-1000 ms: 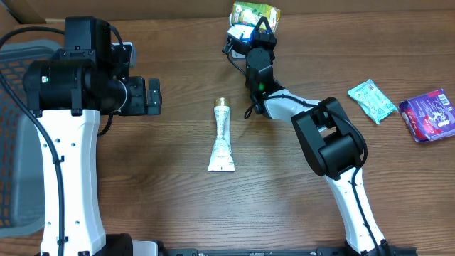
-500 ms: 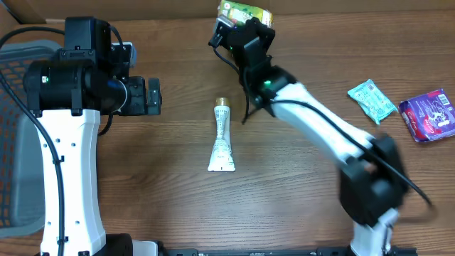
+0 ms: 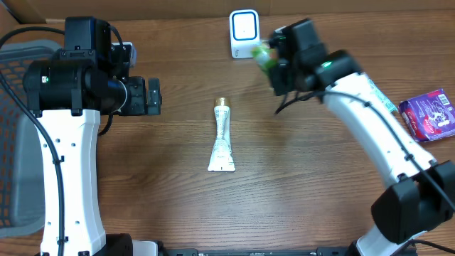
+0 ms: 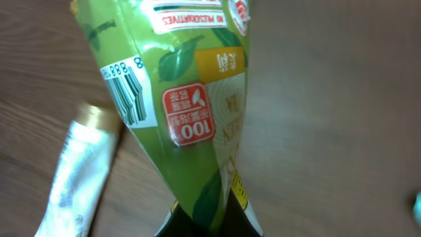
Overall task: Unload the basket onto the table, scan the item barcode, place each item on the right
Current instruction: 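Carry the green-yellow packet right and set it beside the mint-green packet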
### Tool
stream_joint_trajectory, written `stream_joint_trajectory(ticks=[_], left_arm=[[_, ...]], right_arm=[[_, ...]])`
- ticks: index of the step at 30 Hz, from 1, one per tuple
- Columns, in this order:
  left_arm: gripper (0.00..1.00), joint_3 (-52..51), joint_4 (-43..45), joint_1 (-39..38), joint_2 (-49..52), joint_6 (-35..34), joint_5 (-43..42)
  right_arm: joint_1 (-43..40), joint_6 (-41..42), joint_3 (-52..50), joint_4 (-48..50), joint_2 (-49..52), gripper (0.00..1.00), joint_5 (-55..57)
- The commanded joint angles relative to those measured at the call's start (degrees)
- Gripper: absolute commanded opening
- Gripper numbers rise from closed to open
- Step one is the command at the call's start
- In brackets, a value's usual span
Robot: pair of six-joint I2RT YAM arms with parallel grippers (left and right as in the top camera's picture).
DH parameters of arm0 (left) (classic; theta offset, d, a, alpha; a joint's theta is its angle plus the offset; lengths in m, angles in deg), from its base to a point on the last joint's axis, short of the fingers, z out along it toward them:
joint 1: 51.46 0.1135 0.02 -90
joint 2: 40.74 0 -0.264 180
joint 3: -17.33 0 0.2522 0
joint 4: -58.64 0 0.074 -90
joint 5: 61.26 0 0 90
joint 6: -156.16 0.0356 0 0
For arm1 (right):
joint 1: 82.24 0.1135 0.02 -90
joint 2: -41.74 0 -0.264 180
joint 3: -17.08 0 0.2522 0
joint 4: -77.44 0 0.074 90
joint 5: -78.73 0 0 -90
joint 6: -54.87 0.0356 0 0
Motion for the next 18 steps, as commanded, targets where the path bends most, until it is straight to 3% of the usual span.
stream_joint_trajectory(ticks=[1,10,18], left_arm=[[0.99,0.2,0.11,0.22,0.42,1.27,-0.37],[1.0,0.2,0.11,0.22,0.42,1.27,-0.37],[1.0,0.2,0.11,0.22,0.42,1.27,-0.37]], right_arm=[[-7.5,5.97,-0.07,-2.19,-1.42,0.04,-9.03],[-24.2,5.77,-7.69,-2.32,0.42,0.04,-8.94],[-31.5,5.75,-16.02,7.43,5.42,0.04,-15.98]])
